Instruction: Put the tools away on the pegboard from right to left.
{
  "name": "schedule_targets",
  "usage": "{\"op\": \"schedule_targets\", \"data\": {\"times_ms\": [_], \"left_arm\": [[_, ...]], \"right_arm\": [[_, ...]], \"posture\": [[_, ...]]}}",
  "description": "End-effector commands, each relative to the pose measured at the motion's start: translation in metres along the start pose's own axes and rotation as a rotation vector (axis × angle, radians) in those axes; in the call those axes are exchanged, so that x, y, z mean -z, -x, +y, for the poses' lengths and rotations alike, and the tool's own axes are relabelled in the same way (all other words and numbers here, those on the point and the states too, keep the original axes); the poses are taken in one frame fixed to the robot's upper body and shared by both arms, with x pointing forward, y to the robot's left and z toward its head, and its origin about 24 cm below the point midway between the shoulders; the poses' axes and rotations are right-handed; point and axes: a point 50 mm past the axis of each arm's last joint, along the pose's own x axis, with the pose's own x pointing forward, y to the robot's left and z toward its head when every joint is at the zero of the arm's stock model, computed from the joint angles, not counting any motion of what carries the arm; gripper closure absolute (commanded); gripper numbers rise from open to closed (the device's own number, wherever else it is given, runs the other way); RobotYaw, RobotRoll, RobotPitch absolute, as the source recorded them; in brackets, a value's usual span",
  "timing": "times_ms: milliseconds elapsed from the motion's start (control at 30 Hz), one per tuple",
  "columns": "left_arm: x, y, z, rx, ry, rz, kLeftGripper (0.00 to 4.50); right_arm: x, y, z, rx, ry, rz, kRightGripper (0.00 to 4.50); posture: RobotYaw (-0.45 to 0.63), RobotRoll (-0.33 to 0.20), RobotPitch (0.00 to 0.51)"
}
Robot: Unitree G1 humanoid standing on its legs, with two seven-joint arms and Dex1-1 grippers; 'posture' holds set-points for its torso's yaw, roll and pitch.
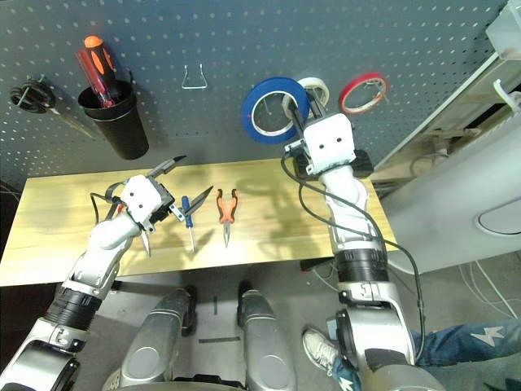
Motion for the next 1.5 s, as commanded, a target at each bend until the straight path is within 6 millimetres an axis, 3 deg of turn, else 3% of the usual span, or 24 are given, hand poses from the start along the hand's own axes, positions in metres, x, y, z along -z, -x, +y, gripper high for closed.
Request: {"op": "schedule_targets", "data": {"times_ms": [33, 100, 233, 367, 500, 700, 1000, 1167, 1500], "left_arm": [[0.006, 0.002, -0.004, 0.012, 0.009, 0.03, 0.0], [0.006, 0.002, -0.005, 0.018, 0.009, 0.033, 0.0], [0.003, 0.002, -0.008, 0.077, -0.035, 0.033, 0.0], [0.004, 0.002, -0.011, 0.14, -0.066, 0.065, 0.0], [0.017, 0.004, -0.011, 0.143, -0.008, 0.189, 0.0], [0.03, 0.001, -0.011, 0.16, 0.04, 0.351, 0.0], [0.045, -0.008, -0.01, 0.17, 0.04, 0.521, 0.0], [0.05, -0.008, -0.012, 0.189, 0.061, 0.604, 0.0], [0.046, -0.004, -0.022, 0.18, 0.093, 0.627, 0.0]], "right_arm": [[0.005, -0.003, 0.011, -0.018, -0.022, 0.021, 3.43], [0.004, -0.003, 0.012, -0.016, -0.037, 0.01, 2.77], [-0.001, 0.016, 0.009, -0.039, -0.075, -0.024, 1.38], [0.009, 0.052, 0.012, -0.105, -0.117, 0.062, 0.02], [0.022, 0.084, 0.024, -0.176, -0.177, 0.203, 0.02], [0.044, 0.096, 0.05, -0.243, -0.32, 0.435, 0.02], [0.071, 0.071, 0.084, -0.217, -0.582, 0.748, 0.02], [0.079, 0.059, 0.096, -0.247, -0.599, 0.841, 0.02], [0.083, 0.056, 0.113, -0.298, -0.613, 0.932, 0.02]], "posture": [[0.13, 0.0, 0.254], [0.14, 0.0, 0.256], [0.14, 0.0, 0.272], [0.13, 0.0, 0.294], [0.12, 0.0, 0.305], [0.11, 0.0, 0.322], [0.14, 0.0, 0.344], [0.16, 0.0, 0.357], [0.2, 0.0, 0.376]]}}
